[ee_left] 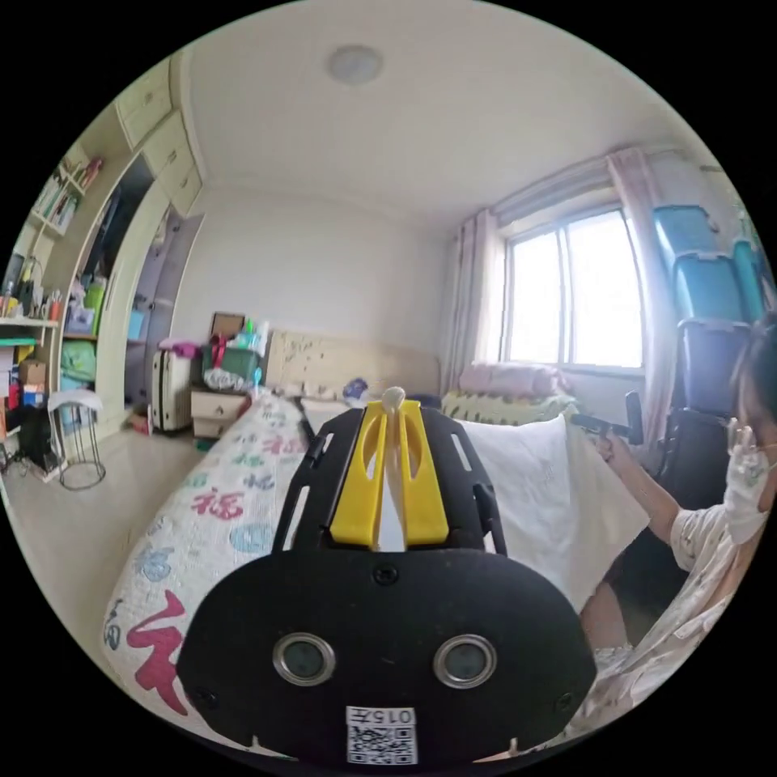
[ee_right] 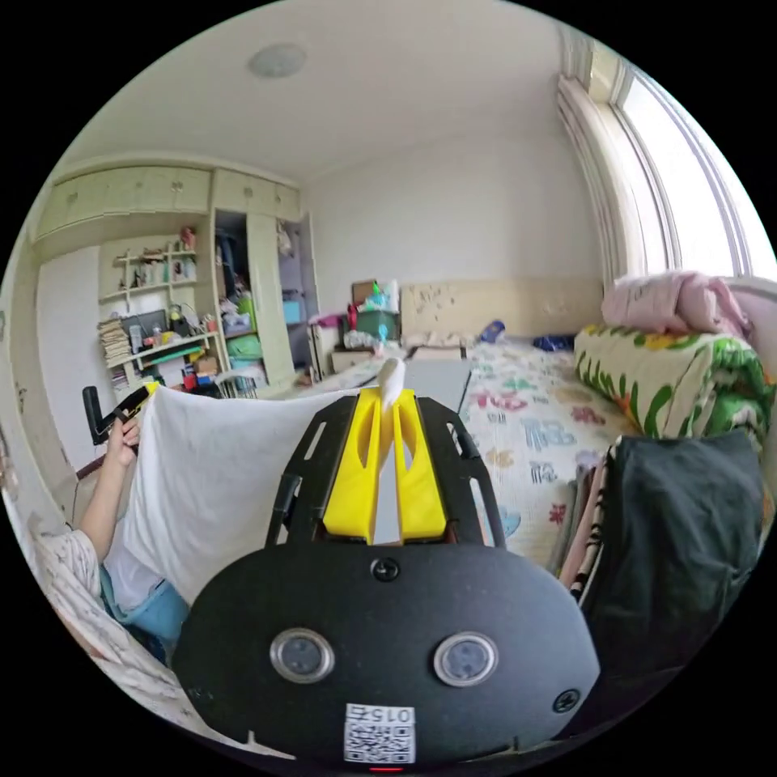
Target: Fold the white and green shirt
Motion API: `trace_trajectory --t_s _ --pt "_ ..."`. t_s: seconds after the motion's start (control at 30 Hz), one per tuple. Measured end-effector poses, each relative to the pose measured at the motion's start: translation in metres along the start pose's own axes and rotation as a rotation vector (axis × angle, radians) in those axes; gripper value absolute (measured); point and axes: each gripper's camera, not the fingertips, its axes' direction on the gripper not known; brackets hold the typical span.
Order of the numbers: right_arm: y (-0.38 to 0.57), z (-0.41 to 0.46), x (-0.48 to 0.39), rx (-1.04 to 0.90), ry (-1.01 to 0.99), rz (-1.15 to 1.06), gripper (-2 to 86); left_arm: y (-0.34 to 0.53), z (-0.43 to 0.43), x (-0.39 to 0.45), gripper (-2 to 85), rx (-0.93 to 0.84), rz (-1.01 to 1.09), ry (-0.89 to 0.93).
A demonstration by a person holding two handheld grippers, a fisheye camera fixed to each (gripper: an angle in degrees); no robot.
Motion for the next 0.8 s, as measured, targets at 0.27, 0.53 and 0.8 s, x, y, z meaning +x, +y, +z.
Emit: trace_trajectory --t_s 0.27,0.53,0.8 --pt "0.008 0.205 0.105 -0.343 0.127 0.056 1.4 -0.016 0.148 -0.057 1.0 -0.301 0.058 -0.074" --pt "0.007 0.226 0.207 -0.42 0.091 0.189 4.2 -0.038 0.197 -0.118 1.2 -0.412 -0.011 -0.084" --pt "0.001 0.075 0.292 -0.143 0.09 0.351 3.0 -0.093 0.157 -0.188 2.4 -0.302 -0.141 0.0"
